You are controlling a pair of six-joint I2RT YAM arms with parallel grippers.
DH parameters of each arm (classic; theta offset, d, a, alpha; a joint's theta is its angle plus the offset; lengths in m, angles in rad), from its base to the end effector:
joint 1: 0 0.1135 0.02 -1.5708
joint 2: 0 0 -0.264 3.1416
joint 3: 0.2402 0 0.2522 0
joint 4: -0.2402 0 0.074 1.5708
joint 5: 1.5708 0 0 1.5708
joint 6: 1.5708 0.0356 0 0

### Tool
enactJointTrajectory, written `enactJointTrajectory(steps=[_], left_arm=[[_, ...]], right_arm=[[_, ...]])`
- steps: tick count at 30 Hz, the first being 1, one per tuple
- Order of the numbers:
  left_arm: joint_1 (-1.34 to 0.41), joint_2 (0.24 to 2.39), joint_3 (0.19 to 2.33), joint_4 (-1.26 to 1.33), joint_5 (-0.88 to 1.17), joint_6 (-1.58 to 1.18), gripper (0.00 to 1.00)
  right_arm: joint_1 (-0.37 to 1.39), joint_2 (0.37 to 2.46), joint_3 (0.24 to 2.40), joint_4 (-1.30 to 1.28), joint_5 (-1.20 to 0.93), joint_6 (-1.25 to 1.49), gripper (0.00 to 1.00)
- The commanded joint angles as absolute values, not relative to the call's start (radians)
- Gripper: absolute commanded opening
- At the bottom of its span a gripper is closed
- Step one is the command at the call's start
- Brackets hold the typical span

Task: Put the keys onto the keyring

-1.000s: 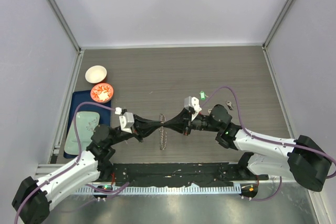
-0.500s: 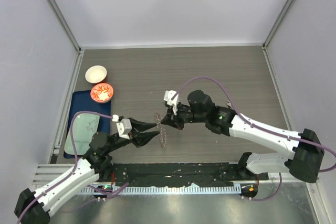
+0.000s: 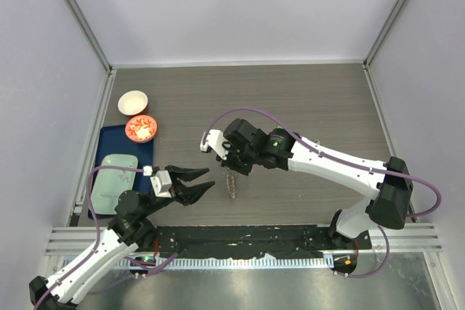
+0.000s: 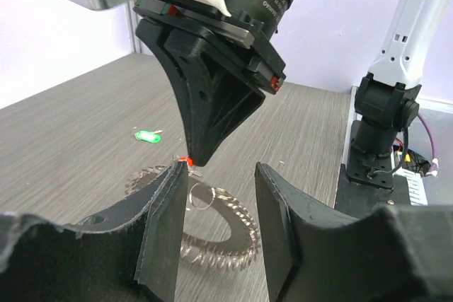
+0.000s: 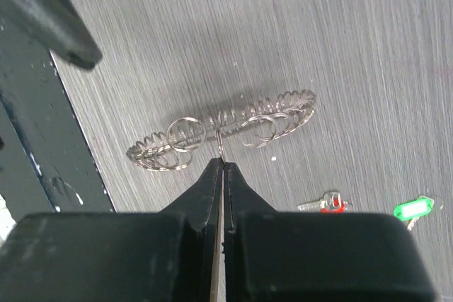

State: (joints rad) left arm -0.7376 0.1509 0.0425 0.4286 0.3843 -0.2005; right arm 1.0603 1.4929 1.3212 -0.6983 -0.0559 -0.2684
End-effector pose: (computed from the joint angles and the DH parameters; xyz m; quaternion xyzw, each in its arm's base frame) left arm 0.0729 -0.0842 0.2200 0.3017 0.5129 -0.4595 0.6594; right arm 0.1555 0.2817 0.3102 -0.5864 0.7333 0.1566 0.3065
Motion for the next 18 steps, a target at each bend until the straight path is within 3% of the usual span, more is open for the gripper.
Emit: enactJointTrajectory(steps=[1,18], left_arm=[[-0.741,0.158,-0.021,0.423,0.365,-0.183,0.47],[-0.742,0.617,0.052,0.735,0.529,-0.167,0.37]], right_arm=[[1.069,1.476,1.379,-0.804,-0.067,-0.357,0.01],[1.077,1.396,1.313,-0.767,-0.195,-0.443,0.01]])
